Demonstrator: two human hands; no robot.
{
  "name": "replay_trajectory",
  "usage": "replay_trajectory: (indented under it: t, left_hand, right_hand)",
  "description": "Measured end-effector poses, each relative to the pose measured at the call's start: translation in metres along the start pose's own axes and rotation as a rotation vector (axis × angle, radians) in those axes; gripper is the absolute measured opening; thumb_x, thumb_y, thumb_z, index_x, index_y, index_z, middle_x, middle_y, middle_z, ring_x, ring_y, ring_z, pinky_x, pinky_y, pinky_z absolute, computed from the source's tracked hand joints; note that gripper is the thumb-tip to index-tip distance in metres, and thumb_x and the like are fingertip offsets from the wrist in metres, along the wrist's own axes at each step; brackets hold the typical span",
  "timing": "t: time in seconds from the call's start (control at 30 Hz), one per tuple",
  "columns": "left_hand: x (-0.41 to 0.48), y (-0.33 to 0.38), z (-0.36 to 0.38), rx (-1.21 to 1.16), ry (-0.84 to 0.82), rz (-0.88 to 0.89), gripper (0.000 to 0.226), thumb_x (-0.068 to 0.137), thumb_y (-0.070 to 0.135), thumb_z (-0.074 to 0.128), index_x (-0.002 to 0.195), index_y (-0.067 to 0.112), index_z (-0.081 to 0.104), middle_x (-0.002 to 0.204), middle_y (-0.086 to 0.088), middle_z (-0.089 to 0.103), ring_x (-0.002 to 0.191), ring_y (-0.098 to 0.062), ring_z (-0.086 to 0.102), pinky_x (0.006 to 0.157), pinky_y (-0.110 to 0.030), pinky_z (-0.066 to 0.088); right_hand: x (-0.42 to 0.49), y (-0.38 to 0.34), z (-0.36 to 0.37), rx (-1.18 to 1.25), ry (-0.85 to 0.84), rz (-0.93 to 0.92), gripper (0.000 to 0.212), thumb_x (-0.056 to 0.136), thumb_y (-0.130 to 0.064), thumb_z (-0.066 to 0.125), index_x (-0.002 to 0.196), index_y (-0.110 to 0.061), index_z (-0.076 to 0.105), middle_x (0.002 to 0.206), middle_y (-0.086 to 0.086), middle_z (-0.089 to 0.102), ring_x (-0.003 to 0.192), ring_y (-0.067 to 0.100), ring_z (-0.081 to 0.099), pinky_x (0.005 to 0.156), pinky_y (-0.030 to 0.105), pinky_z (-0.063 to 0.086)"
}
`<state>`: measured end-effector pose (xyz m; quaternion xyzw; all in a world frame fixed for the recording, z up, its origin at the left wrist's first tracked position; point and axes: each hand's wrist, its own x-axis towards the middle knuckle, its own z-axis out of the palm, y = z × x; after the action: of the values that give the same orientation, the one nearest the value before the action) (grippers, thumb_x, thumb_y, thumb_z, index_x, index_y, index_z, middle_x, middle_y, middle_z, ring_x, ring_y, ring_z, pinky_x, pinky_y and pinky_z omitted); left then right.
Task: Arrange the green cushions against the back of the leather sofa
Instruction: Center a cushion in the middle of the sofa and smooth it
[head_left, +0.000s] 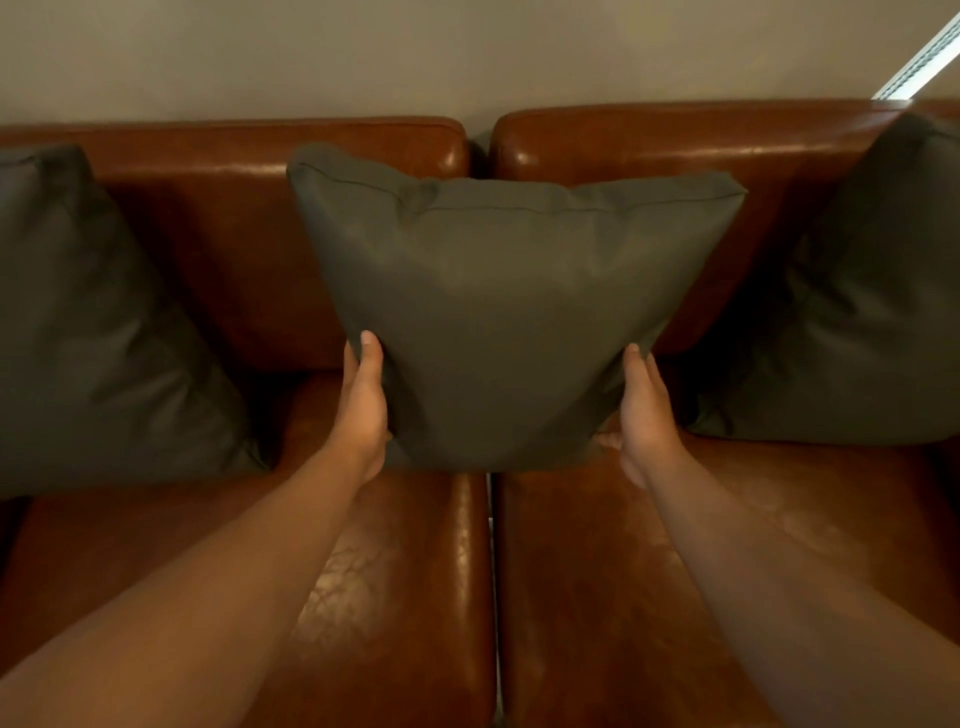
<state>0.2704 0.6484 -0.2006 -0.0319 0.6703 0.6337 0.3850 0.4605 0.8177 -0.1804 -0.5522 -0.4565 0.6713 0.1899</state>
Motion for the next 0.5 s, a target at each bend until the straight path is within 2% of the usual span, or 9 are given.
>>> replay_trajectory:
  t: [0.1,0.17,0.27,0.37,0.43,0.47,0.5]
  left_hand:
    - [-0.006,-0.008,0.004,-0.032,0.003,-0.023,0.083,0.070,0.088,0.045,0.147,0.058,0.034,0.151,0.021,0.048,0.140,-0.015,0.046,0.112,-0.060,0.038]
    - [-0.008,-0.011,0.008,-0.040,0.020,0.004,0.077,0.075,0.085,0.044,0.147,0.059,0.033,0.152,0.021,0.045,0.140,-0.014,0.044,0.112,-0.061,0.036]
    - [-0.005,-0.010,0.007,-0.029,0.047,0.010,0.060,0.092,0.073,0.040,0.148,0.056,0.032,0.147,0.021,0.045,0.132,-0.011,0.043,0.114,-0.062,0.033]
    - [-0.009,-0.010,0.006,0.042,0.103,-0.016,0.064,0.095,0.065,0.046,0.154,0.045,0.029,0.155,0.013,0.042,0.138,-0.015,0.042,0.117,-0.052,0.034]
    - [-0.029,-0.006,0.013,0.261,0.250,0.082,0.073,0.099,0.051,0.051,0.161,0.029,0.019,0.167,-0.001,0.026,0.151,-0.021,0.028,0.121,-0.037,0.024]
    - [-0.044,-0.003,0.018,0.419,0.328,0.201,0.078,0.100,0.045,0.054,0.162,0.022,0.013,0.170,-0.005,0.014,0.155,-0.021,0.016,0.122,-0.031,0.016]
    - [-0.058,0.001,0.024,0.575,0.361,0.394,0.082,0.099,0.042,0.057,0.162,0.020,0.009,0.171,-0.007,0.004,0.157,-0.020,0.007,0.123,-0.030,0.010]
  right_hand:
    - [0.000,-0.002,-0.006,-0.014,0.017,-0.085,0.050,0.101,-0.056,0.037,0.150,-0.047,0.033,0.147,-0.014,0.044,0.136,0.018,0.043,0.112,0.060,0.035]
    - [0.002,-0.004,-0.008,-0.047,0.007,-0.132,0.049,0.101,-0.056,0.039,0.149,-0.048,0.034,0.138,-0.019,0.046,0.128,0.012,0.045,0.112,0.056,0.037]
    - [0.007,0.002,-0.012,-0.093,-0.047,-0.062,0.055,0.100,-0.059,0.039,0.152,-0.049,0.025,0.156,-0.012,0.037,0.143,0.021,0.037,0.115,0.059,0.033]
    - [0.005,0.009,-0.016,-0.151,-0.049,-0.010,0.062,0.099,-0.059,0.039,0.155,-0.045,0.017,0.163,-0.008,0.028,0.148,0.024,0.031,0.117,0.056,0.030]
    - [-0.005,0.009,-0.014,-0.292,0.029,-0.160,0.071,0.099,-0.054,0.045,0.159,-0.037,0.010,0.166,-0.006,0.021,0.151,0.021,0.024,0.121,0.044,0.025]
    - [-0.013,0.006,-0.011,-0.368,0.088,-0.287,0.077,0.098,-0.050,0.048,0.160,-0.033,0.006,0.168,-0.004,0.013,0.153,0.018,0.016,0.122,0.037,0.019]
    - [-0.021,0.002,-0.007,-0.435,0.144,-0.436,0.081,0.097,-0.049,0.051,0.160,-0.031,0.003,0.169,-0.002,0.004,0.154,0.017,0.009,0.121,0.032,0.014]
